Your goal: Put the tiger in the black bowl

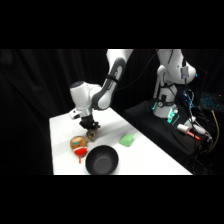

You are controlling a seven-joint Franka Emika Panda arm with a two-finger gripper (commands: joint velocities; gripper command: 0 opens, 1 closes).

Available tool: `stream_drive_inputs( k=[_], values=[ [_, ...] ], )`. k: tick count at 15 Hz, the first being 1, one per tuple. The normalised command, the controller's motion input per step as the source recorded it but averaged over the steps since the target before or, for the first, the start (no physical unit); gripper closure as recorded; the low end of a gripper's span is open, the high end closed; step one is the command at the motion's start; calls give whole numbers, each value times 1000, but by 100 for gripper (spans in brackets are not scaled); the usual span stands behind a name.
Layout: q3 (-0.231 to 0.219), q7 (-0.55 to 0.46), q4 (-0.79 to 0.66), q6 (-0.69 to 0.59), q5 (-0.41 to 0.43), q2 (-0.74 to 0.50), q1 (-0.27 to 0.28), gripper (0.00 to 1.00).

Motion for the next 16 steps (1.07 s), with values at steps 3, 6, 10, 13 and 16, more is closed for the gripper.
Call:
stream_drive_inputs(
  k=[3,6,10,13,16],
  values=[
    [-145,360,99,-569,-182,-317,164,95],
    [-81,425,166,-506,-147,-228,159,95],
    [31,378,133,-374,-109,-191,174,95],
    [126,260,135,-268,-99,-92,192,95],
    [138,175,171,-139,-98,35,175,95]
  ],
)
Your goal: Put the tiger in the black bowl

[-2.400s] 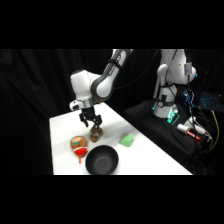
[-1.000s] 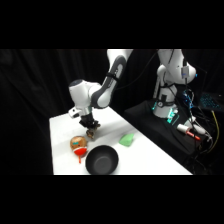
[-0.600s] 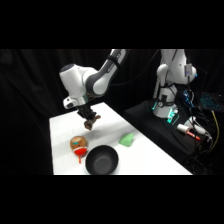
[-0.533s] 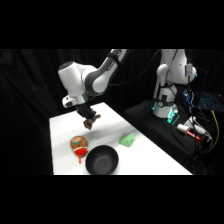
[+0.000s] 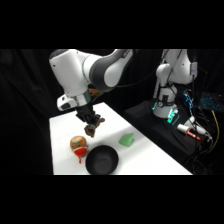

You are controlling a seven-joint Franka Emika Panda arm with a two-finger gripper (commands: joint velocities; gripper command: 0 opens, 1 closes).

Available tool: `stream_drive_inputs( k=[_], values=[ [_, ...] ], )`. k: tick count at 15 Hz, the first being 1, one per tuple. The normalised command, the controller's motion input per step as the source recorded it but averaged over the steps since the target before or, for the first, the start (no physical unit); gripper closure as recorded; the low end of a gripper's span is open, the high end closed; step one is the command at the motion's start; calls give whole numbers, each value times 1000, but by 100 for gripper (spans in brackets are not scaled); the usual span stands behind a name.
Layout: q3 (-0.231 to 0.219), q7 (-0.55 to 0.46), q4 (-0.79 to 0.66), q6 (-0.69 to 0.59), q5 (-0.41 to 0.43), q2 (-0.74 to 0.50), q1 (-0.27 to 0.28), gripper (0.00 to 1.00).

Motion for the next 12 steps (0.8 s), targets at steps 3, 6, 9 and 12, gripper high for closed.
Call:
stream_drive_inputs(
  k=[3,6,9,12],
  values=[
    [113,129,186,21,-65,143,112,95],
    [90,85,147,205,-42,203,55,95],
    [73,55,127,315,-21,245,11,95],
    [70,22,136,274,12,241,-28,95]
  ],
)
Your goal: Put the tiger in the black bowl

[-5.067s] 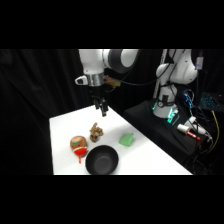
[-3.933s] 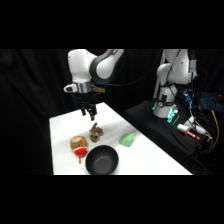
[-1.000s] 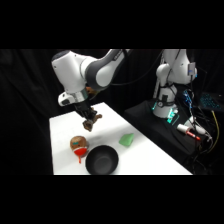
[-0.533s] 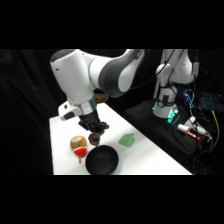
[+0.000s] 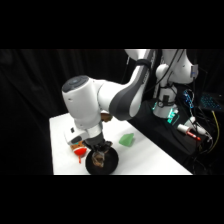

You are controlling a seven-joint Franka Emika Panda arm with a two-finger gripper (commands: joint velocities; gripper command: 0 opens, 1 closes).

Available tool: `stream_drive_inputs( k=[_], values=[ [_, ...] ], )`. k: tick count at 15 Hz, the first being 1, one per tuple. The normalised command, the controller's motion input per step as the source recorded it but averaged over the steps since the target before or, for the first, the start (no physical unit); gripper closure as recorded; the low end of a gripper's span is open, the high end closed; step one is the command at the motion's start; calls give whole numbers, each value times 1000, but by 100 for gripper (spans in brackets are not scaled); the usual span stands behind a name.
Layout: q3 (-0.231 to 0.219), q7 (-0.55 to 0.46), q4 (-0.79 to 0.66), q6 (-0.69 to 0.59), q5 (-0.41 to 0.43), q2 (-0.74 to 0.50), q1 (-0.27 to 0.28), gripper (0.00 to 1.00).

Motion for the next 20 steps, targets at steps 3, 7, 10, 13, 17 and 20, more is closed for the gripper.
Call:
stream_drive_inputs(
  k=[3,7,10,13,17,20],
  values=[
    [47,14,108,230,-34,152,-40,58],
    [-19,29,44,106,-143,-23,-32,34],
    [71,-162,53,-246,-8,-192,-136,10],
    [52,-154,97,-445,38,-279,-106,0],
    [-31,67,56,-369,22,-379,-22,0],
    [-78,238,35,-289,12,-300,7,0]
  ],
)
